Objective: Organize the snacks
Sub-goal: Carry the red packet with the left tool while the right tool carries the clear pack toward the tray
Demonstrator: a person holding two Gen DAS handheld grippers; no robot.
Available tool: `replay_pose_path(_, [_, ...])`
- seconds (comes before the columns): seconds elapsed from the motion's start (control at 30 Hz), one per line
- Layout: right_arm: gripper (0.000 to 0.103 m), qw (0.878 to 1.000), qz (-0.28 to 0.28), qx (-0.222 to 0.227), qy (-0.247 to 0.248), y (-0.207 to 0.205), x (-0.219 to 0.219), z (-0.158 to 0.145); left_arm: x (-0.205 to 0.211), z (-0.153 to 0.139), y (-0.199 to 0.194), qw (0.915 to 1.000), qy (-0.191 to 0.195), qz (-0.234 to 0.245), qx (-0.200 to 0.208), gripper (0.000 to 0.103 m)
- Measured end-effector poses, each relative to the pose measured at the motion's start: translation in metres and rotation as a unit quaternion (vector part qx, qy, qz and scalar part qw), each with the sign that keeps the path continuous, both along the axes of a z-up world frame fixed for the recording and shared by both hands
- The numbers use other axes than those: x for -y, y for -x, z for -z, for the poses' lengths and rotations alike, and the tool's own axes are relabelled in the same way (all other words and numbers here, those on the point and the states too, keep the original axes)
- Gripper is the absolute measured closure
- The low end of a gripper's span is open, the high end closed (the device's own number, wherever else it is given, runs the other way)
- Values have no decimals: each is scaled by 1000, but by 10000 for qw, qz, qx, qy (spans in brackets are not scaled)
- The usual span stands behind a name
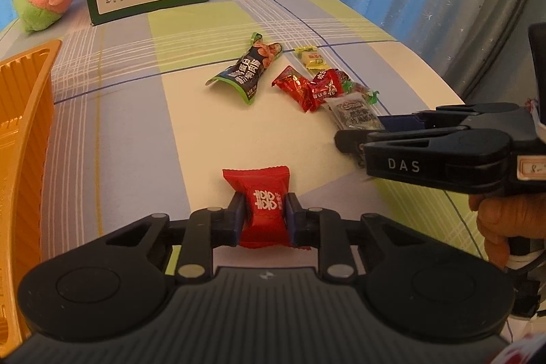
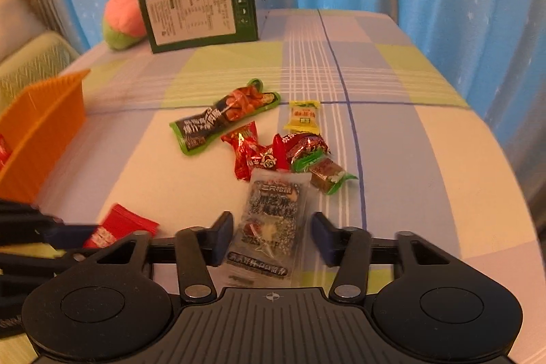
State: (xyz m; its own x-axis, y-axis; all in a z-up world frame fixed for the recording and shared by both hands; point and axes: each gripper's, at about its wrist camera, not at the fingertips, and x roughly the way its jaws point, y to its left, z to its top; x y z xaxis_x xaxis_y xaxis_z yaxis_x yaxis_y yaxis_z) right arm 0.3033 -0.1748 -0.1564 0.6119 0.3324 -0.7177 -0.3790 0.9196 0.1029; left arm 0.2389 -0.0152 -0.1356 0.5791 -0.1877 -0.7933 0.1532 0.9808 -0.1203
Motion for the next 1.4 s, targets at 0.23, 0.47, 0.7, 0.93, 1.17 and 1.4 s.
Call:
replay_pose_path(0.23, [65, 9997, 200, -60, -144, 26, 12, -12, -7, -14, 13, 9997, 81, -163, 140, 82])
replay_pose_path(0.47, [65, 9973, 432, -130, -583, 57, 19, -52, -13, -44, 37, 9988, 240, -331, 254, 82])
replay_pose_path(0.7, [66, 9959, 436, 7, -792, 94, 10, -98, -25, -81, 67, 9972, 305, -496, 461, 82])
replay_pose_path(0.93, [65, 9958, 295, 171, -852, 129, -9, -128, -45, -114, 102, 9949, 284, -703, 672, 82])
replay_pose_path(1.17, [65, 9957, 122, 215, -894, 156, -34, -140, -71, -133, 134, 9918, 250, -968, 793, 82])
replay_pose_path(1.4, [65, 9953, -150, 226, -925, 174, -66, -145, -102, -146, 161, 9877, 181, -1276, 882, 82])
